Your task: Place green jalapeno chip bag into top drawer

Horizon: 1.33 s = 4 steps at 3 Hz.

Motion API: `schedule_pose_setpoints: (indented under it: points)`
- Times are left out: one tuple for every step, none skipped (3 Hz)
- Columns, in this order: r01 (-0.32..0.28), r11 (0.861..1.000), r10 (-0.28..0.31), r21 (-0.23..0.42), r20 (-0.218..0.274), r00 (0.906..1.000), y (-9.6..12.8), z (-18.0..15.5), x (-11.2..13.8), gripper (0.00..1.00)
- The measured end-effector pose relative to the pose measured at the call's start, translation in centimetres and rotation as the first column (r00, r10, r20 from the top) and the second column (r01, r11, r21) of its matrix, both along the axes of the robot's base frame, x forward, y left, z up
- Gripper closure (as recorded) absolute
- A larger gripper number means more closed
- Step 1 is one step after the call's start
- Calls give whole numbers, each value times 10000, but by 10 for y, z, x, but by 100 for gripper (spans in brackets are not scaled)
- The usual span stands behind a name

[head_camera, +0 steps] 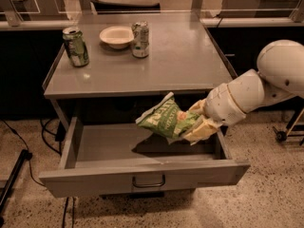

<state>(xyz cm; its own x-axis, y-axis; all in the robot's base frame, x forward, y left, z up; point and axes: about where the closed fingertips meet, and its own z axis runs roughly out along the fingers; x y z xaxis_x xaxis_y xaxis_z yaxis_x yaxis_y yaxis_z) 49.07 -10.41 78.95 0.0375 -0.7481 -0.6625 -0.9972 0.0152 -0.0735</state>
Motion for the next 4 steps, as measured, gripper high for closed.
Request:
schedule_pose_setpoints:
  points:
    - [-275, 9988, 283, -404, 194, 9994, 22, -16, -3, 100]
    - [-272, 9988, 280, -409, 193, 9994, 22, -17, -3, 100]
    - [-104, 9963, 113, -849, 102, 9999, 15, -36, 0, 100]
    - [79, 9910, -67, -1336, 96, 9999, 6, -67, 10, 100]
